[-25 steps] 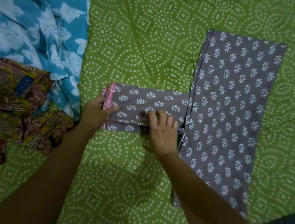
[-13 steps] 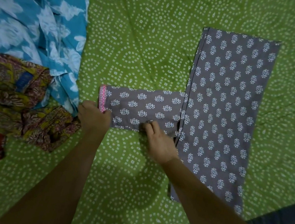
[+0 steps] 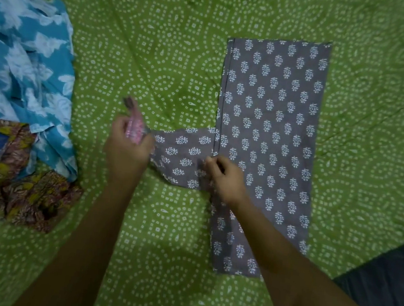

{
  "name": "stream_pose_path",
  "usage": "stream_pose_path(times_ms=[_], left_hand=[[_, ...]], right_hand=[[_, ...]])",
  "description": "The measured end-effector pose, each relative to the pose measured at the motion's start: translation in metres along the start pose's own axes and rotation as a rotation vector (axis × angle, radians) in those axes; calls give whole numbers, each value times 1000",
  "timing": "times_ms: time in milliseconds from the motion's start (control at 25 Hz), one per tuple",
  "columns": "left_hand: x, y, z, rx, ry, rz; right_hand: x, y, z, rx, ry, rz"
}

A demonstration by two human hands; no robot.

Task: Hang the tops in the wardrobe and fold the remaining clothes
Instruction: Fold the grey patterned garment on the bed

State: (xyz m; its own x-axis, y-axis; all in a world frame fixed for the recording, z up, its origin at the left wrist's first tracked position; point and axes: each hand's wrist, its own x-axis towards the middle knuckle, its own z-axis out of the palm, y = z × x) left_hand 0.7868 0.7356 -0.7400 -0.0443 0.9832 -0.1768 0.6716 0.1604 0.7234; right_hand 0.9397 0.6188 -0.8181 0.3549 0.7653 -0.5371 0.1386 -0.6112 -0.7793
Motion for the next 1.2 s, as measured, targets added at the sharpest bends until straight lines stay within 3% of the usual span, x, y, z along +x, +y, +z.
stream_pose_path(times_ms=[80,160,200,240,320,400,440,560,640,880,1000,1080,1200], left_hand=[[-37,47,35,-65,-244,214],[-74,77,76,50,-665,346],[-90,84,95,214,-834,438],[-103,84,110,393,-903,536],[-115,61,132,630,-753,691],[-113,28,143,760,-542,692],[-111,14,145,803,-501,668],[-109,-8,148,865,-544,674],[-106,-9,145,879,-548,686],[-103,-18,150,913,-623,676],[-99,-28,157,953,-651,667],[-97,-30,160,964,-640,696],[-96,-32,159,927,-597,717]], right_hand=[[-3,-2,-34,581,140,122],[-7,12,-77,1153,58,194],[-8,24,-100,1299,19,217],[-12,34,-119,1335,-14,239],[-15,59,-136,1101,26,328],[-15,80,-137,829,169,394],[-14,88,-136,812,215,417],[-22,103,-137,908,294,413],[-29,108,-139,833,370,420],[-46,101,-149,343,550,444],[-48,91,-147,-13,520,479],[-36,81,-143,118,491,488],[-18,64,-137,815,448,456]])
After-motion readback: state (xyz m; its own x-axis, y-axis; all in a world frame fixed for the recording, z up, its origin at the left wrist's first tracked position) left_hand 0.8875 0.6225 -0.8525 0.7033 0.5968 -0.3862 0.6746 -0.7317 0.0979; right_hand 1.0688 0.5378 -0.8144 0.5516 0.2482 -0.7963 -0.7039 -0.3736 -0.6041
